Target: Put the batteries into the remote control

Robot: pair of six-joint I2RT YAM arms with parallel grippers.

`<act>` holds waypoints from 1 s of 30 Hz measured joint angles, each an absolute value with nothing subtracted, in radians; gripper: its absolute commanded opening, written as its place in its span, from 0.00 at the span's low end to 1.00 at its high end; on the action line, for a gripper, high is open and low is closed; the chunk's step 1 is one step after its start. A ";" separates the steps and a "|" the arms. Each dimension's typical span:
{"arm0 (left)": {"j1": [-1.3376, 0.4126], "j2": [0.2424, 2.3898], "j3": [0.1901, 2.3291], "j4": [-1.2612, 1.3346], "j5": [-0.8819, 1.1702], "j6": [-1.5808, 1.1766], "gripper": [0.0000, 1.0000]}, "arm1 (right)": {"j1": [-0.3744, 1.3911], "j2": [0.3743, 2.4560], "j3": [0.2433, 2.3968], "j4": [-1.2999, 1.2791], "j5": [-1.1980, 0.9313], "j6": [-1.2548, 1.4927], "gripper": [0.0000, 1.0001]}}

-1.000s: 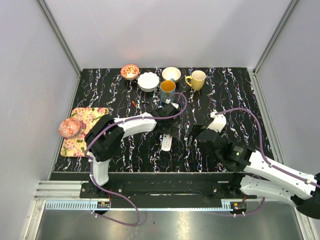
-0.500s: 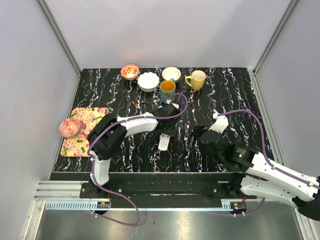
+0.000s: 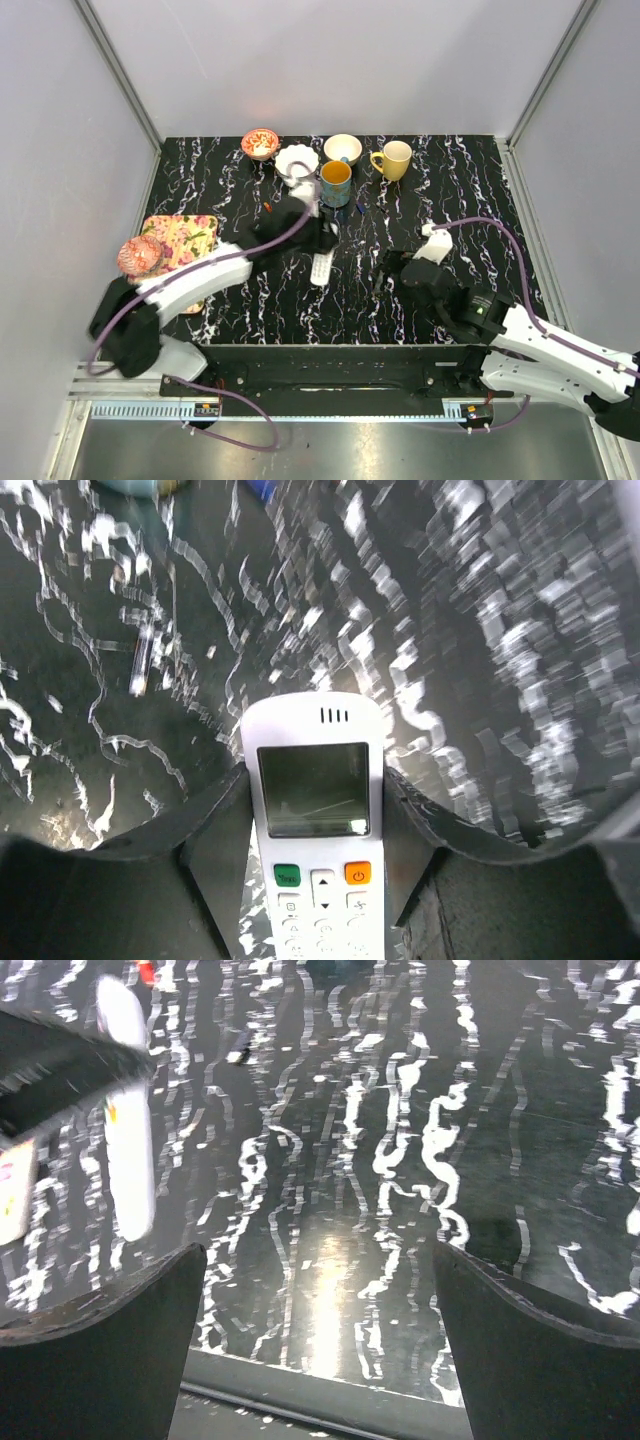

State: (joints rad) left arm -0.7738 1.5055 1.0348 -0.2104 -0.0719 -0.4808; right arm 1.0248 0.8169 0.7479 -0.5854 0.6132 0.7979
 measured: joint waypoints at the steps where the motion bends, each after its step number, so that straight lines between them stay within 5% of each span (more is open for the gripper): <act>1: -0.748 1.427 0.992 -0.159 -0.027 -0.506 0.07 | 1.025 0.816 0.748 -0.569 0.598 0.790 1.00; 2: -0.723 1.364 0.952 -0.101 0.010 -0.527 0.00 | 1.025 0.815 0.748 -0.538 0.570 0.776 1.00; 8: -0.624 1.123 0.722 0.216 0.223 -0.694 0.00 | 1.019 0.781 0.727 -0.322 0.342 0.695 1.00; 30: -0.614 1.053 0.565 0.835 0.382 -1.059 0.00 | 0.820 0.928 0.585 0.393 -0.274 0.820 1.00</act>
